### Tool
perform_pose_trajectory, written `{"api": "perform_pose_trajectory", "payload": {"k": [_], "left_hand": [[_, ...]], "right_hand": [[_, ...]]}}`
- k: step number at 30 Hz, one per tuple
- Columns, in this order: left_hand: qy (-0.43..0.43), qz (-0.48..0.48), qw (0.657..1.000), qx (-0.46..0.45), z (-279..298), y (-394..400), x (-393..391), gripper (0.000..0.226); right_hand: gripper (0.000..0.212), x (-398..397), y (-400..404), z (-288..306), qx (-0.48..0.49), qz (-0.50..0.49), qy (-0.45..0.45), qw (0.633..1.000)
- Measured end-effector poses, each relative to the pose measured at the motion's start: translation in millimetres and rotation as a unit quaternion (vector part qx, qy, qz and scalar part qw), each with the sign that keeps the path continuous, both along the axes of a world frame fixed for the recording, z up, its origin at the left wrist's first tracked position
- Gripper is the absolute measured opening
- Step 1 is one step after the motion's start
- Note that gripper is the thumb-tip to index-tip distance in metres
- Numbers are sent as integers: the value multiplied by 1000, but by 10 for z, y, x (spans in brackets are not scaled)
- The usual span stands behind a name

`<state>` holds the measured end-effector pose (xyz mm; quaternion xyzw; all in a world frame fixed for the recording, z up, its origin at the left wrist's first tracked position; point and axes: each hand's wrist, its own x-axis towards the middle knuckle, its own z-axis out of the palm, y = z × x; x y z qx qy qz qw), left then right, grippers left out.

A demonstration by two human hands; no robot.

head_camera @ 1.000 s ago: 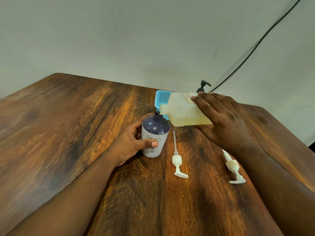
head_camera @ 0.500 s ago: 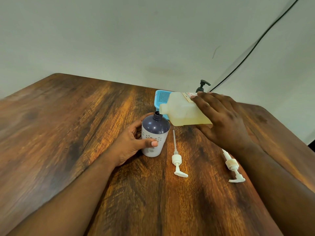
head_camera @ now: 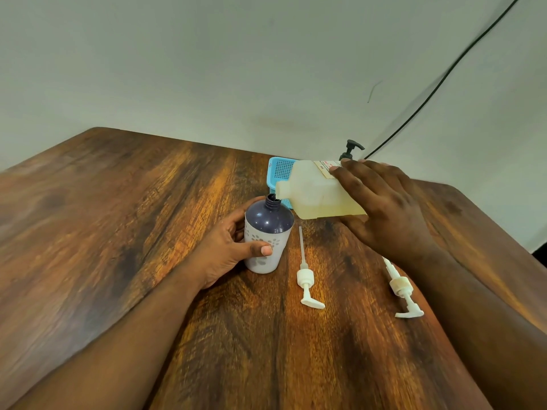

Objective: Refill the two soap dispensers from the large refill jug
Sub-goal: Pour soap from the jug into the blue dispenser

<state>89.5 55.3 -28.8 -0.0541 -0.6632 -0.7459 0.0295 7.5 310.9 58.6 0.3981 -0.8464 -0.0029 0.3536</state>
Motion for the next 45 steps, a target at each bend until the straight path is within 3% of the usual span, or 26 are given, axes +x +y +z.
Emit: {"api": "perform_pose_trajectory", "payload": {"k": [23,37,45], "left_hand": [[10,-5,1000,12,-47,2,-24,83],[11,-12,1000,3,-85,-25,-48,101],[11,-6,1000,5,-79,-28,-41,90]], "right_hand": [[80,26,10,22,7,-2,14,1000],[76,27,19,24,12,1,47,999],[76,20,8,19,13,-1,41,999]]}}
